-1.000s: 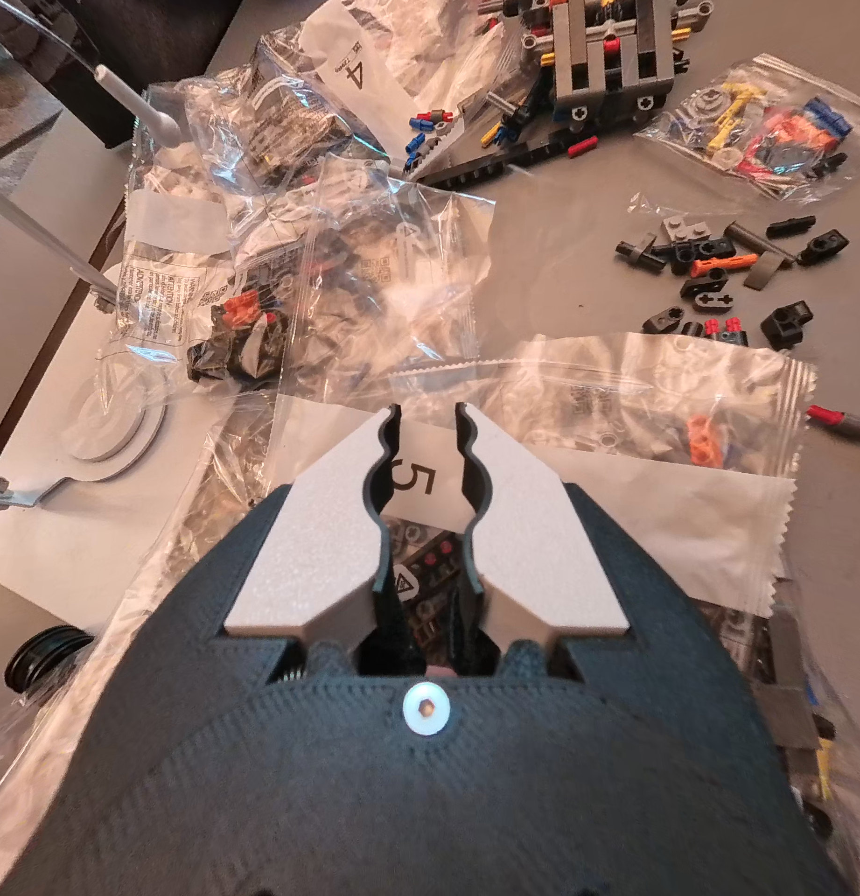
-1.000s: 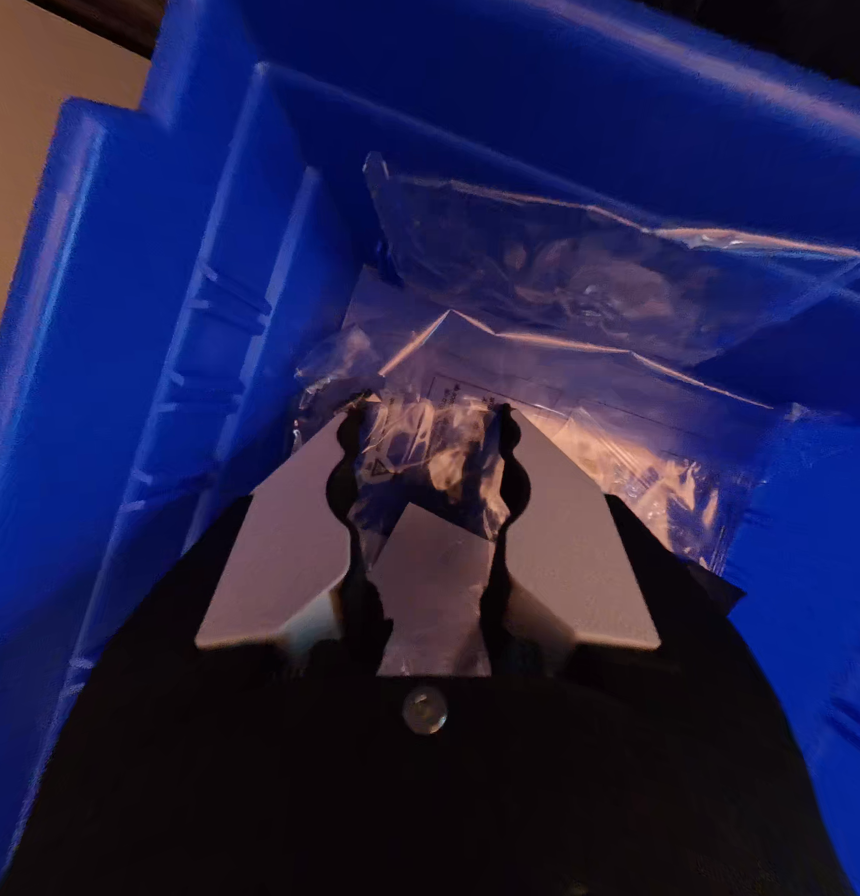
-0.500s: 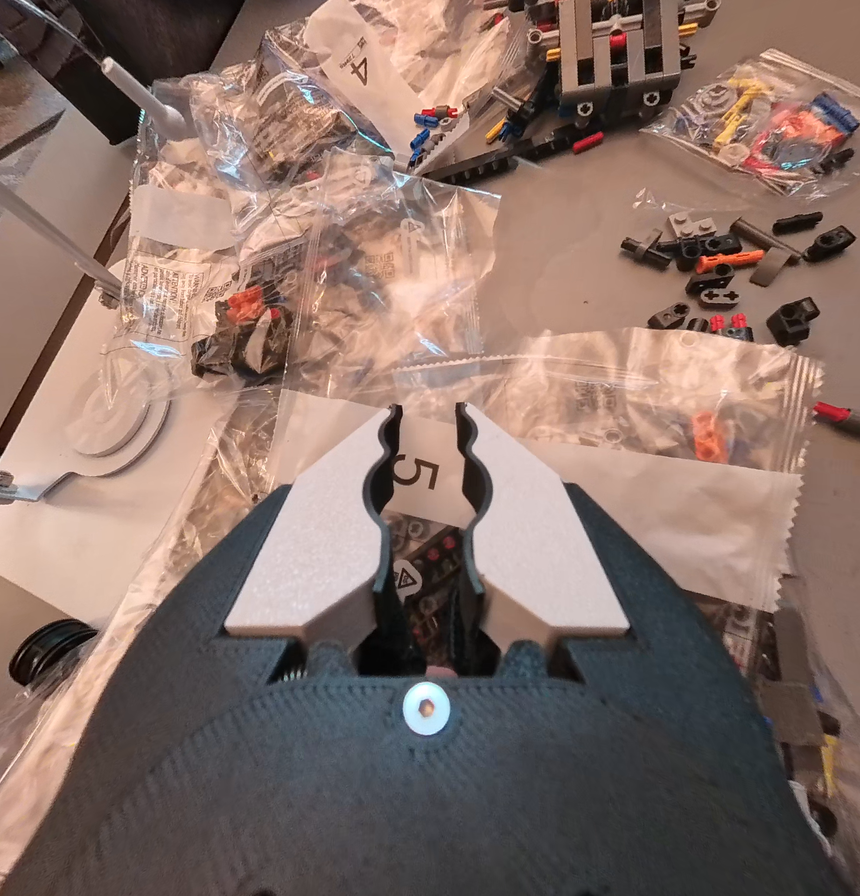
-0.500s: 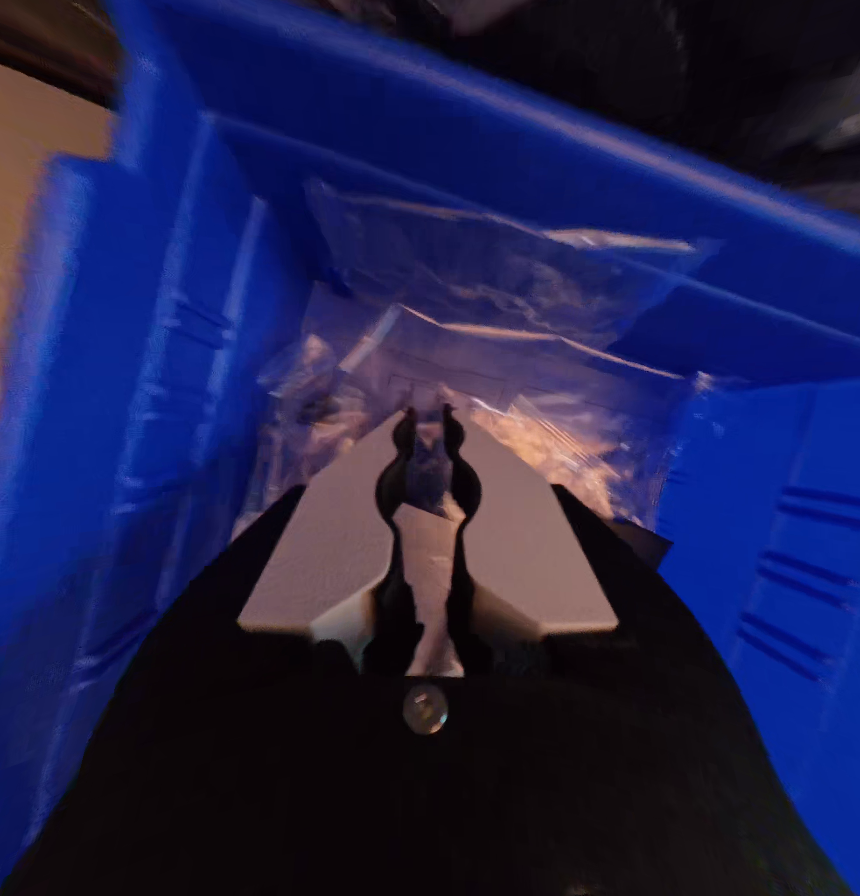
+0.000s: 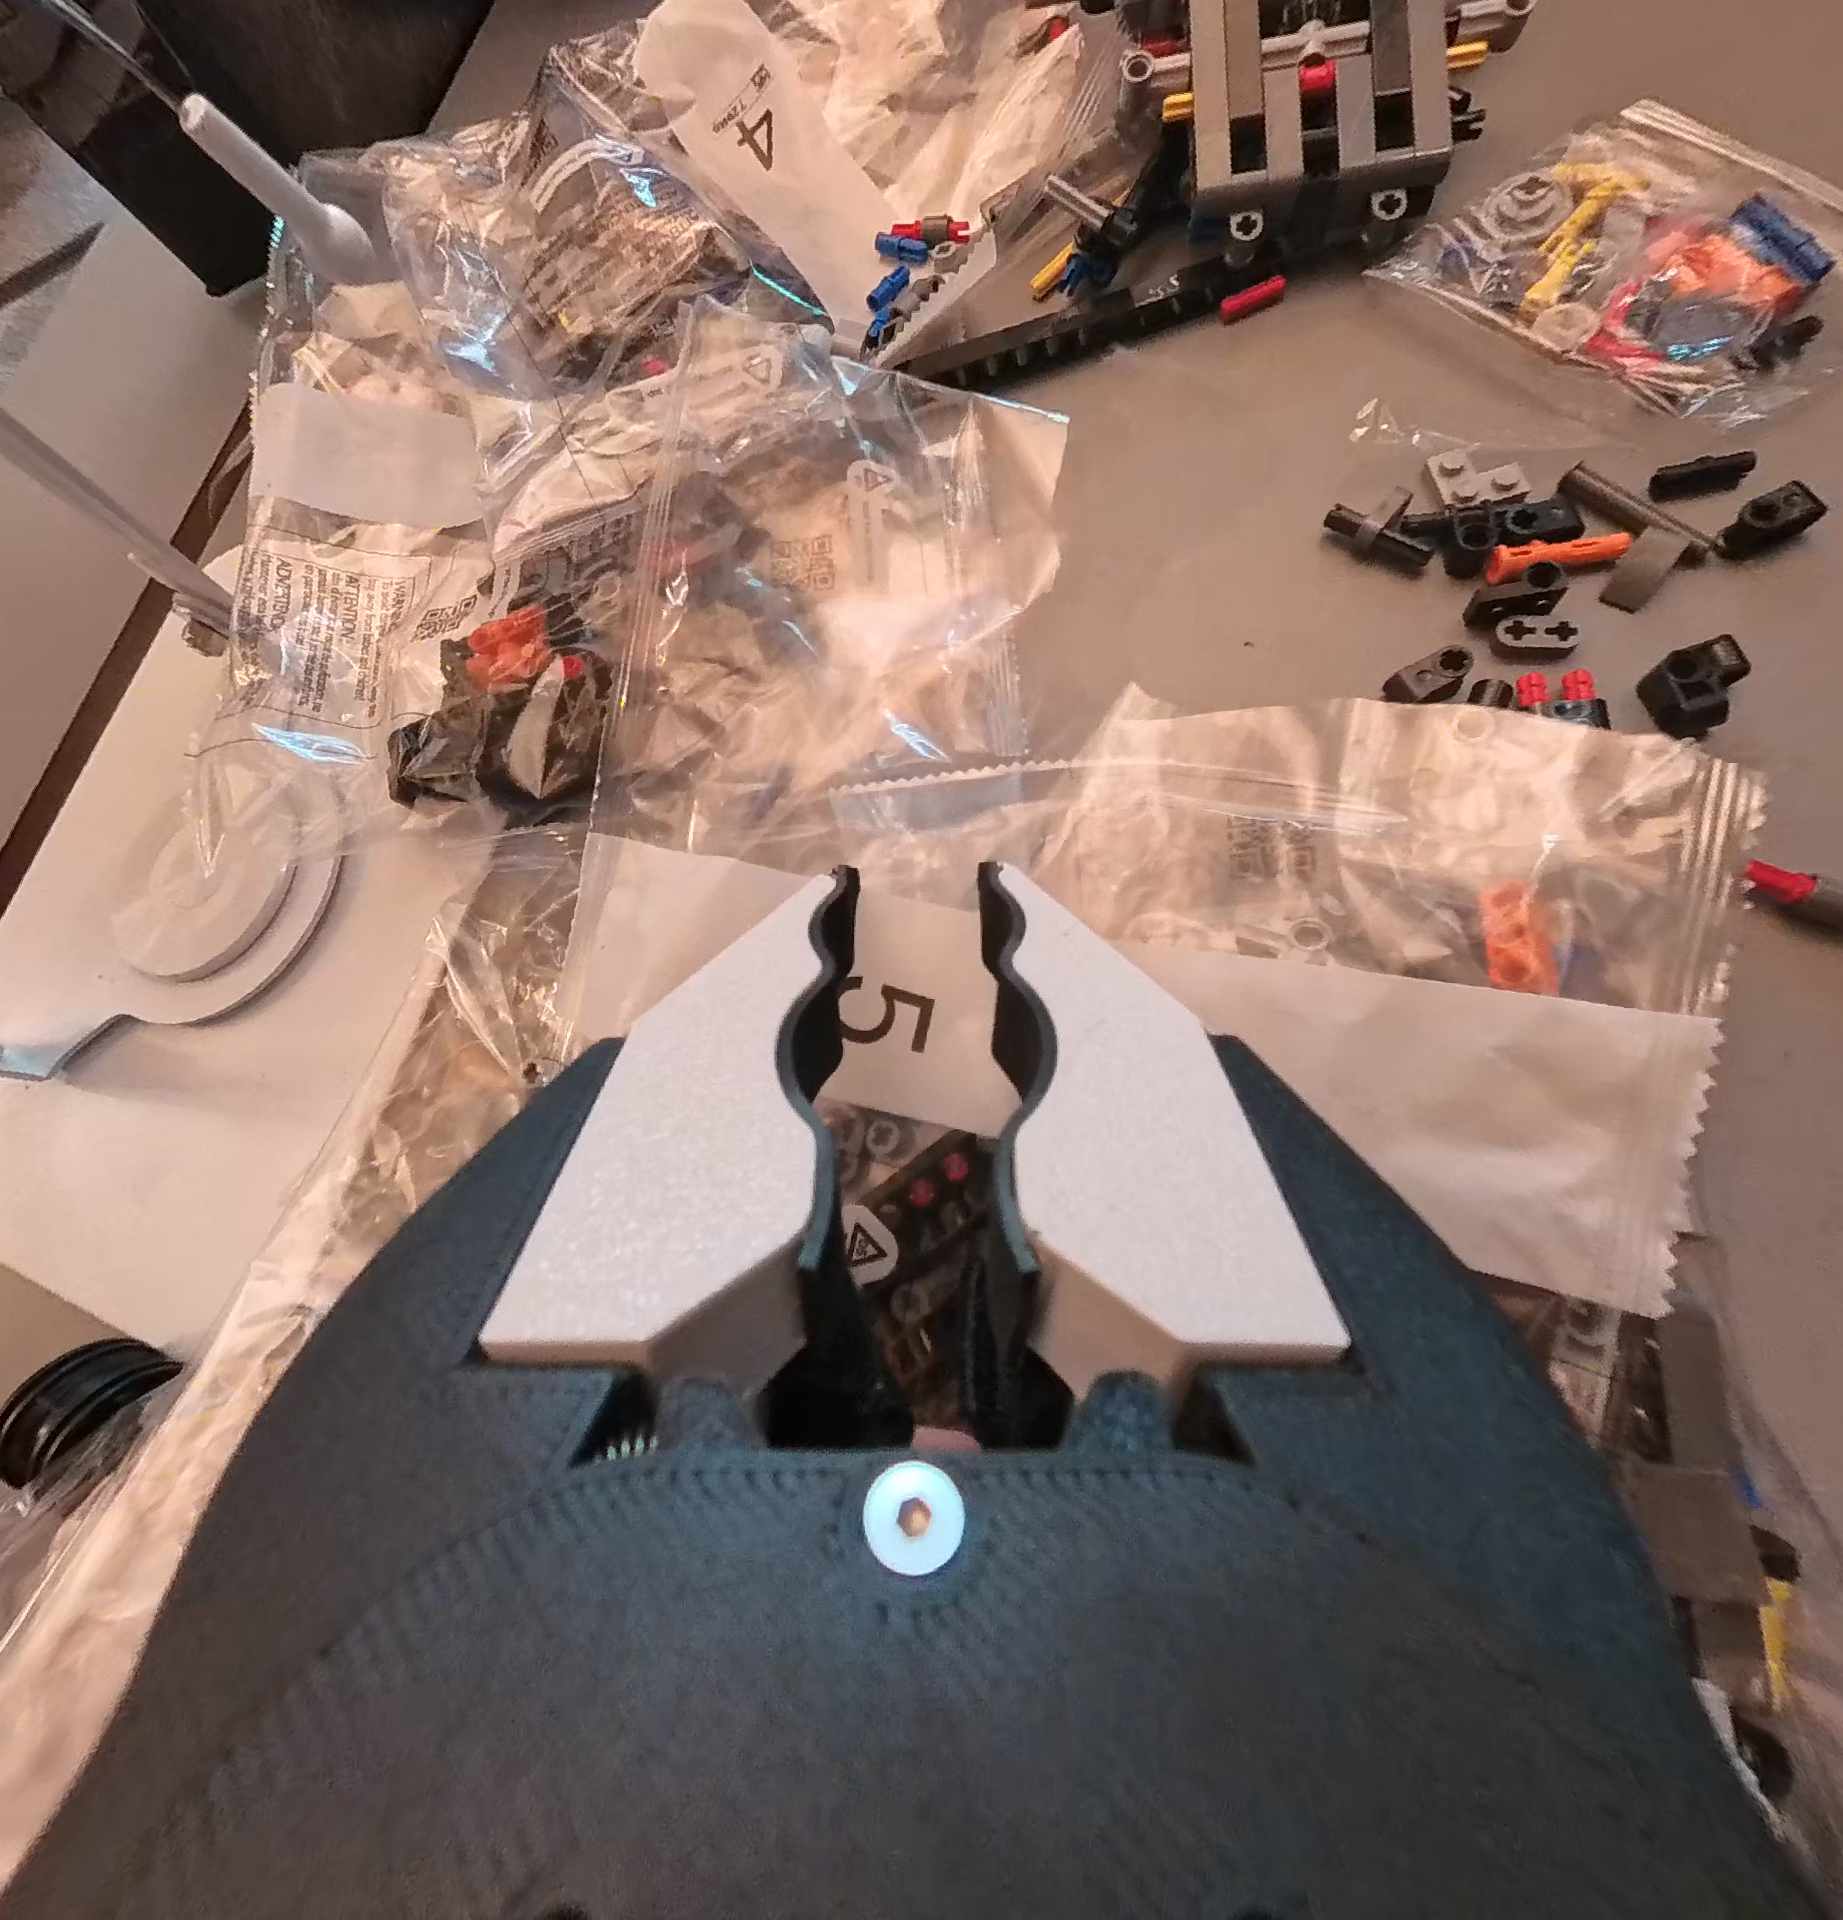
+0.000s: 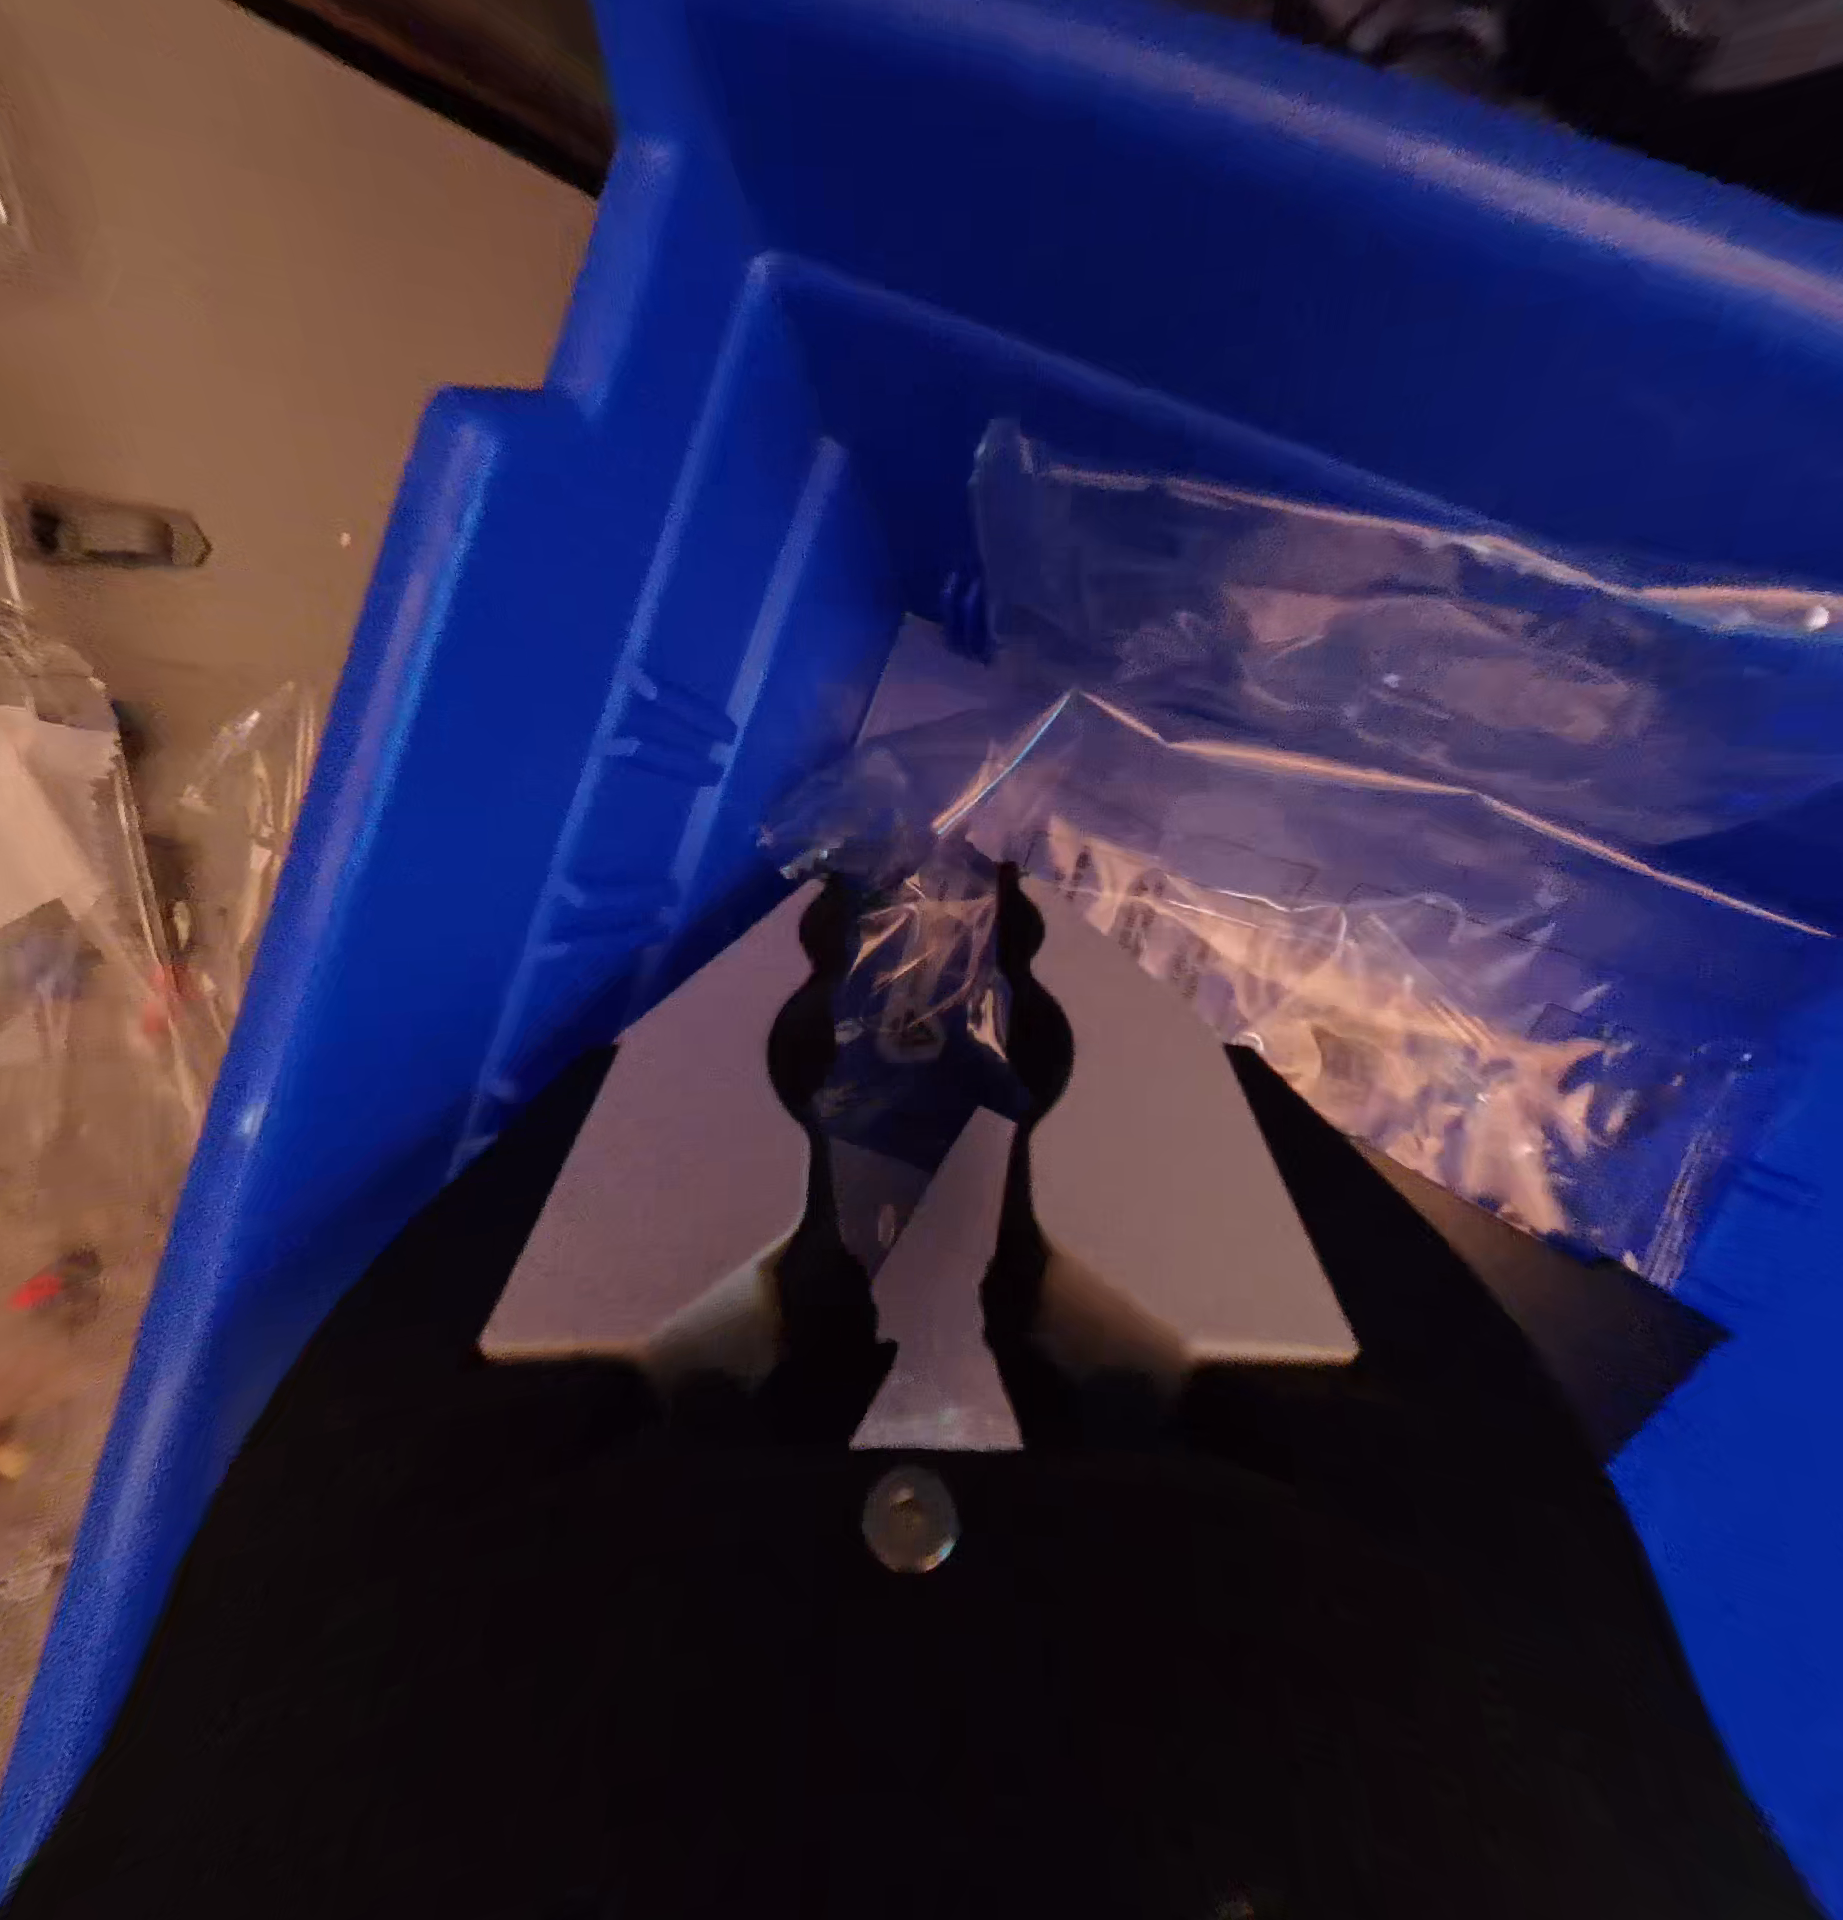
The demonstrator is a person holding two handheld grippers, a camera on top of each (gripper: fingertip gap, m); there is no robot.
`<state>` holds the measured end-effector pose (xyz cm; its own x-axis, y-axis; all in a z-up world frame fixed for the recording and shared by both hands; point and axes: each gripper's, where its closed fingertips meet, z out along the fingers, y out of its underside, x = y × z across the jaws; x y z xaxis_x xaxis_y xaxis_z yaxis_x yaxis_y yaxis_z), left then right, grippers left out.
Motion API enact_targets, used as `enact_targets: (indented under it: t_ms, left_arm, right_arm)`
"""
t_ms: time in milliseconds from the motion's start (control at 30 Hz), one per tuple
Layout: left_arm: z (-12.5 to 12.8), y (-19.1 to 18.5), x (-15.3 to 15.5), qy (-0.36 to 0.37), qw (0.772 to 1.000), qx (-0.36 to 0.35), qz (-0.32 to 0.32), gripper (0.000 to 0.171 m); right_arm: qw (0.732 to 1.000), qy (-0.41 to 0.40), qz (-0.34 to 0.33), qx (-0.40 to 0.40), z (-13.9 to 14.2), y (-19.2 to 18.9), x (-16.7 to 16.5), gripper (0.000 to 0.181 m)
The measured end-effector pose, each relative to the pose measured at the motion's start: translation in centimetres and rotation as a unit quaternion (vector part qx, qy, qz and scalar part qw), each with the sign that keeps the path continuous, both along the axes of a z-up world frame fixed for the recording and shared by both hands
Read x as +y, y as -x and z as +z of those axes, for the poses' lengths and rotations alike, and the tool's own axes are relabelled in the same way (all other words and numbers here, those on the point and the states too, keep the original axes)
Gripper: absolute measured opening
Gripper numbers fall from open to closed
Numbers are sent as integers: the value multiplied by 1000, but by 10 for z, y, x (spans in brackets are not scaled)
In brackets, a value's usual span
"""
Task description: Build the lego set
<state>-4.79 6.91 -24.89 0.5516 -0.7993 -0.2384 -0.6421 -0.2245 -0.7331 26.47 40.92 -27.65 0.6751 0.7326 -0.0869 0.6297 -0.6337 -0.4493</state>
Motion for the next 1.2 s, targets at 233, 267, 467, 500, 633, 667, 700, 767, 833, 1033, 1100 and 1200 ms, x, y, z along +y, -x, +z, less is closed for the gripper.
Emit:
enact_targets:
  t_ms: [233, 267, 467, 500, 633, 667, 700, 767, 833, 1033, 1100, 1200]
  left_arm:
    - [2, 1, 0, -4, 1000, -3, 1, 22]
    - [2, 1, 0, -4, 1000, -3, 1, 22]
    - [4, 1, 0, -5, 1000, -4, 2, 22]
    - [4, 1, 0, -6, 1000, -5, 2, 22]
    - [5, 2, 1, -7, 1000, -5, 3, 22]
    - [5, 2, 1, -7, 1000, -5, 3, 22]
    - [5, 1, 1, -7, 1000, -6, 4, 22]
    - [5, 1, 1, -7, 1000, -8, 4, 22]
    - [6, 1, 2, -9, 1000, -8, 5, 22]
    - [9, 2, 3, -13, 1000, -13, 8, 22]
    - [10, 2, 3, -15, 1000, -16, 10, 23]
    - [12, 1, 4, -19, 1000, -19, 12, 24]
  right_arm:
    - [999, -31, 6, -29, 10, -7, 4, 0]
    - [999, -40, -1, -29, 13, -10, 7, 0]
    - [994, -88, -26, 55, 52, -13, 16, 0]
    - [992, -101, -32, 74, 63, -14, 18, 0]
    - [974, -140, -38, 171, 110, -14, 15, 0]
    - [970, -150, -41, 186, 120, -17, 15, 0]
    - [966, -158, -41, 200, 129, -18, 13, 0]
    - [959, -178, -42, 217, 147, -21, 10, 0]
    - [949, -201, -30, 241, 167, -19, 5, 0]
    - [928, -257, 11, 271, 215, -6, -18, 0]
    - [912, -280, 30, 299, 234, 3, -28, 0]
    - [897, -296, 79, 319, 259, 23, -54, 0]
